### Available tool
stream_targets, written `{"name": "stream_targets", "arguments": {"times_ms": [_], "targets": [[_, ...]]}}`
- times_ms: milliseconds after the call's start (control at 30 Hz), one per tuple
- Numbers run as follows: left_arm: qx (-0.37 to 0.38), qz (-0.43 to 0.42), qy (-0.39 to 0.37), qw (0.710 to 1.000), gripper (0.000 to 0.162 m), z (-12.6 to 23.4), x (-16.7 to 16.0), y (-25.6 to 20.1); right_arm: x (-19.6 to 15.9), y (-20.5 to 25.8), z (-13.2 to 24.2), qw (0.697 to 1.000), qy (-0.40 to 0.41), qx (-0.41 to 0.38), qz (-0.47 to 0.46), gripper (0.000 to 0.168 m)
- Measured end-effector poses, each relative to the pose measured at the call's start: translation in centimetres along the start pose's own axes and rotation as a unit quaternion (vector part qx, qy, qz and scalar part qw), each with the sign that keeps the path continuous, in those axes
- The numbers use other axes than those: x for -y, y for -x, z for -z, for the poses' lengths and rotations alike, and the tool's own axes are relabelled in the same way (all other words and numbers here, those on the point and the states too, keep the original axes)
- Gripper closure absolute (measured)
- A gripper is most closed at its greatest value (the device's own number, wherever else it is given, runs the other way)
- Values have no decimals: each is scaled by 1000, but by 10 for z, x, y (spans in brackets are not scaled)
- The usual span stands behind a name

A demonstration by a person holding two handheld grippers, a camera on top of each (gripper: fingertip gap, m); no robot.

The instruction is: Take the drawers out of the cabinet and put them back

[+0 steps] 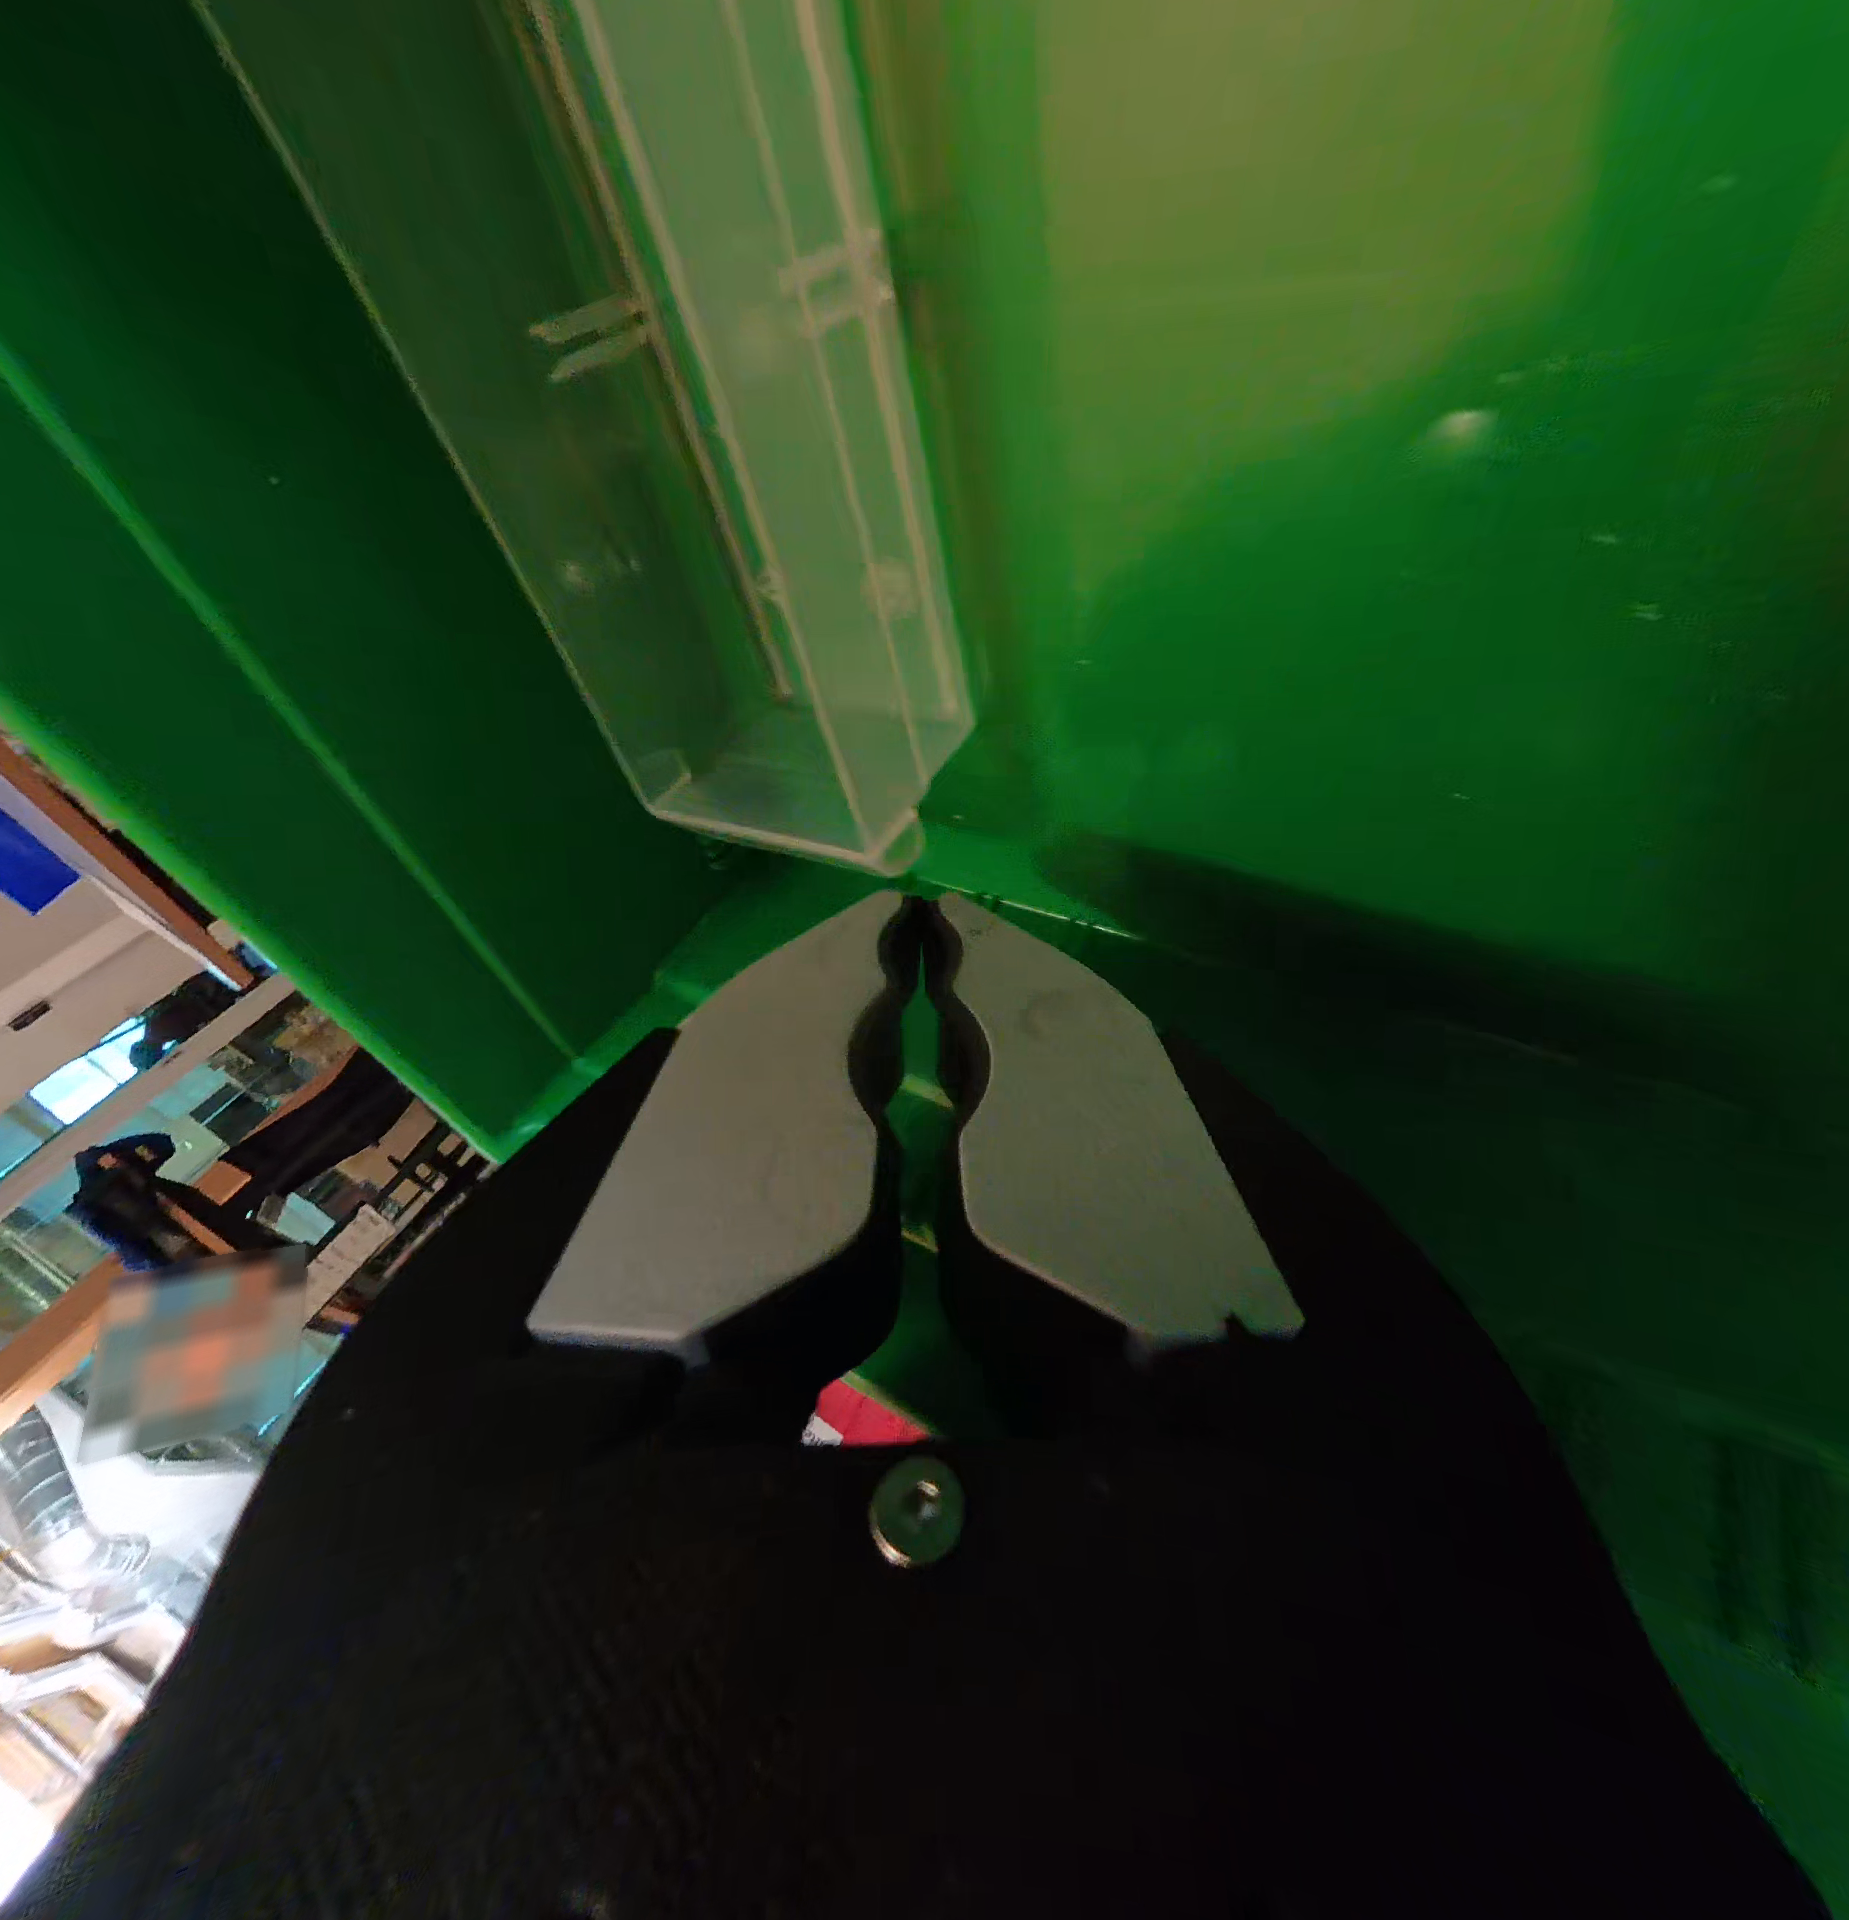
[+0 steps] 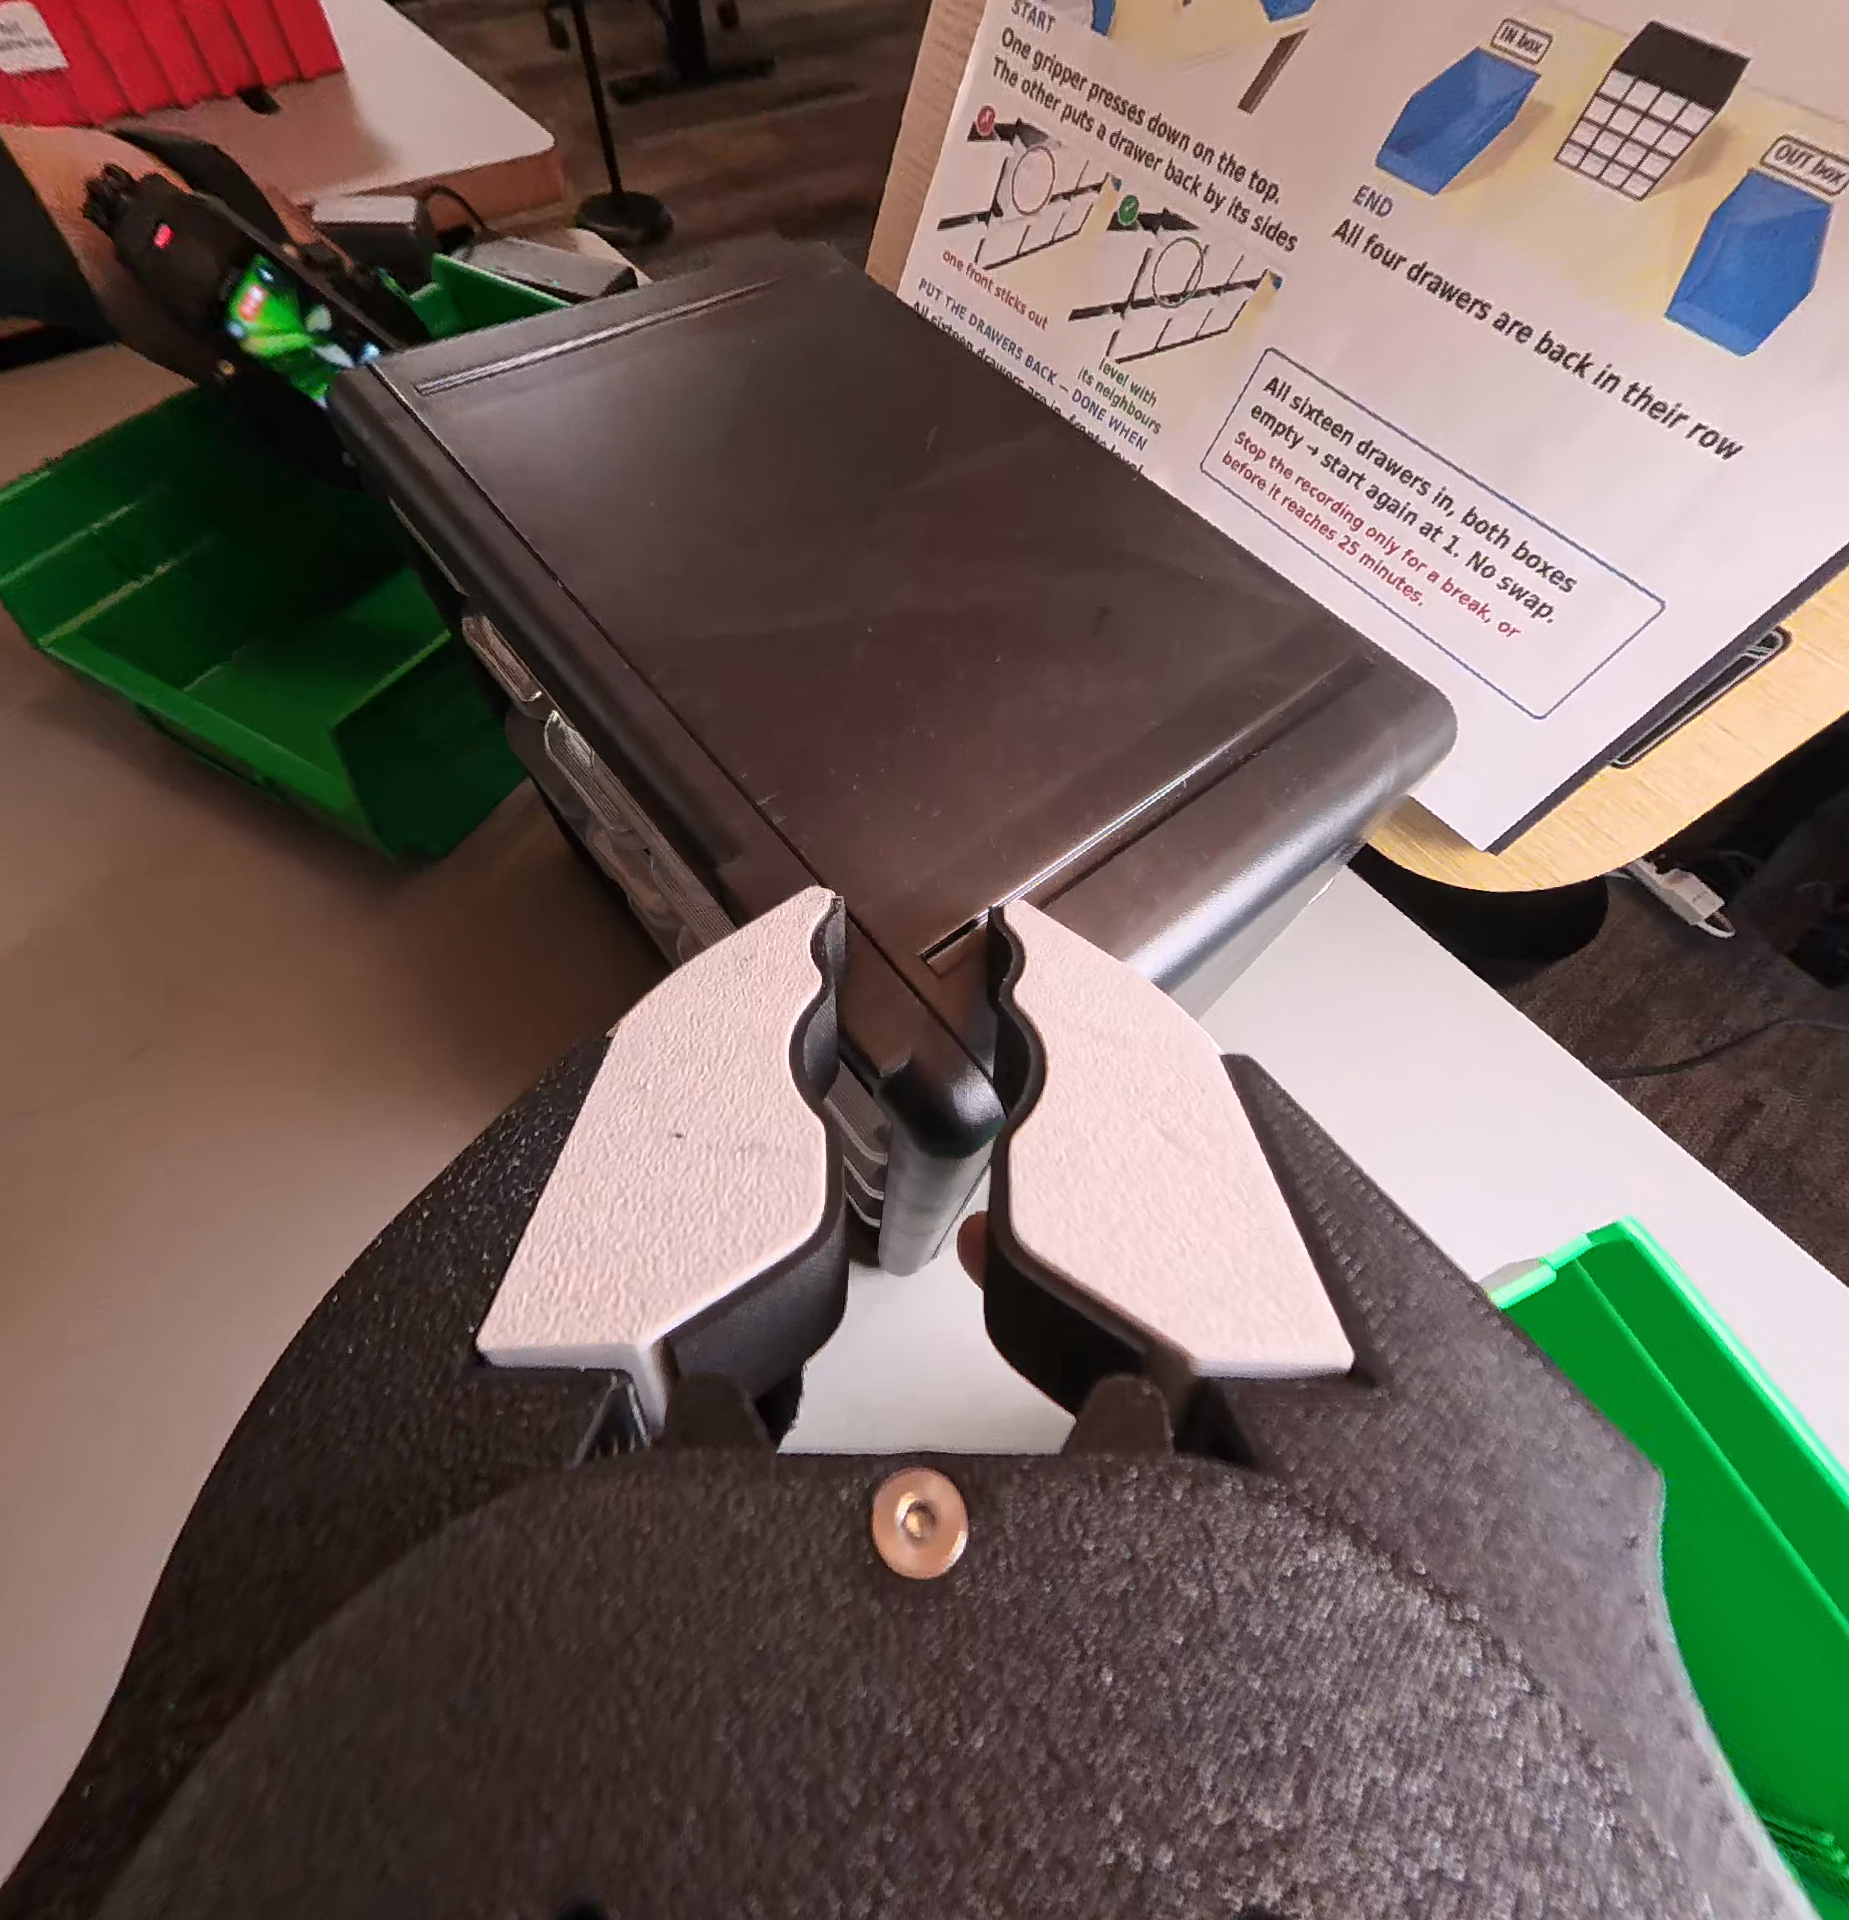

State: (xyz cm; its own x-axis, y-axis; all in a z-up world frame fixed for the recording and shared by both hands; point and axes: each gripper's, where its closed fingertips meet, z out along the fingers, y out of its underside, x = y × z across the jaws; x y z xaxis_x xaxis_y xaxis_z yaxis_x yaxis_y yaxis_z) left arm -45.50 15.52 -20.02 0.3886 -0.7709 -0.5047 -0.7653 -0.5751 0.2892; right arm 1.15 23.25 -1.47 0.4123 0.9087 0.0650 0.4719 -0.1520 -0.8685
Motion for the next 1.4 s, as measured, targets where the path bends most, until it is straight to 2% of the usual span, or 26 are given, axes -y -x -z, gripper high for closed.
{"name": "stream_targets", "arguments": {"times_ms": [133, 233, 267, 367, 533, 667, 800, 867, 1100, 1233, 1333, 1367, 1400], "targets": [[-16, -30, -11, 999, 162, 10, 2, -22, 0, 1, 0, 1000, 6, 1, -5, 145], [11, -70, -9, 997, 162, 14, 2, -27, 0, 2, 0, 1000, 5, 1, -10, 146], [20, -74, -17, 997, 159, 15, 3, -26, 0, 2, 0, 1000, 4, 0, -13, 146], [30, -49, -25, 998, 133, 15, 1, -15, -1, 2, 0, 1000, -2, -3, -18, 147], [19, -10, -54, 998, 110, 5, 5, -2, 0, 2, 0, 1000, -1, -8, -23, 147], [28, -21, -26, 999, 115, -7, 7, -1, 0, 2, 0, 1000, 13, -5, -25, 147], [74, -45, 7, 996, 144, -6, 5, 10, 0, 2, 0, 1000, 18, -4, -25, 147], [82, -55, 17, 995, 146, -6, 4, 11, 0, 2, 0, 1000, 10, -4, -29, 147], [33, -36, -4, 999, 162, 0, 1, -5, 0, 1, -1, 999, -4, 0, -36, 149], [-7, -28, -35, 999, 162, 15, 7, -24, 0, 0, -1, 999, -6, 4, -38, 150], [11, -29, -60, 998, 161, 25, 11, -20, 0, 0, -1, 999, -13, 6, -44, 150], [20, -26, -64, 997, 152, 25, 11, -16, 1, 0, -1, 999, -15, 6, -46, 151], [23, -19, -60, 998, 136, 24, 8, -12, 1, 0, -1, 999, -17, 5, -47, 151]]}}
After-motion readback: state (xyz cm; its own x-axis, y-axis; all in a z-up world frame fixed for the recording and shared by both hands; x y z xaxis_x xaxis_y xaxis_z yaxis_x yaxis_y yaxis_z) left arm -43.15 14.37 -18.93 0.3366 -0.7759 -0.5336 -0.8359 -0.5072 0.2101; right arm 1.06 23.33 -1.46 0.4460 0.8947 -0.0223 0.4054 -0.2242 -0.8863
